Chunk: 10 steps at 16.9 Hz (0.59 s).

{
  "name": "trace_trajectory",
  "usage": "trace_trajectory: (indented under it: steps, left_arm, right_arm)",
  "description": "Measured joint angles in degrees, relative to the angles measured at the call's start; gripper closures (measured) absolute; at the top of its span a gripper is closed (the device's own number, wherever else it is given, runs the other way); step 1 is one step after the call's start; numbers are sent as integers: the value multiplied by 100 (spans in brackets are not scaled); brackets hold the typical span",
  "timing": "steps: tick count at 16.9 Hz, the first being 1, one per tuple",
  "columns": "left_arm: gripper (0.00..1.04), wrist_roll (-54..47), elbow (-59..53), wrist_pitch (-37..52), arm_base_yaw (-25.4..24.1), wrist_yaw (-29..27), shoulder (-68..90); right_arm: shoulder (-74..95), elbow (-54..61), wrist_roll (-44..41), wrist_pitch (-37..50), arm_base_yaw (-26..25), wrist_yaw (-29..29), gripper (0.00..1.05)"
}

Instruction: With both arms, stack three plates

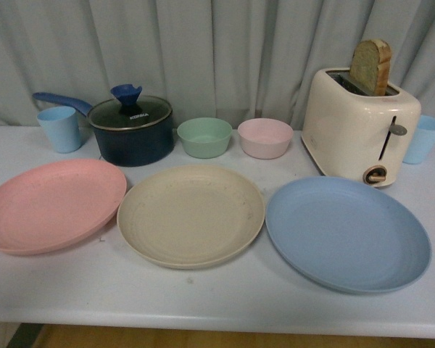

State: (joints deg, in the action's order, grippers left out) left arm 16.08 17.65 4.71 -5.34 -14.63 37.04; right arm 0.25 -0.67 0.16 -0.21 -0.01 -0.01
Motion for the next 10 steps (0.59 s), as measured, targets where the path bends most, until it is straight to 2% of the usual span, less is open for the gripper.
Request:
trace_trajectory:
  steps: [3, 10]
  left_arm:
    - [7, -153, 321, 809, -308, 463, 1126]
    - [7, -439, 944, 1644, -474, 911, 2769]
  right_arm:
    - [0, 0, -2, 0, 0, 2, 6]
    - [0, 0, -2, -2, 0, 2, 6]
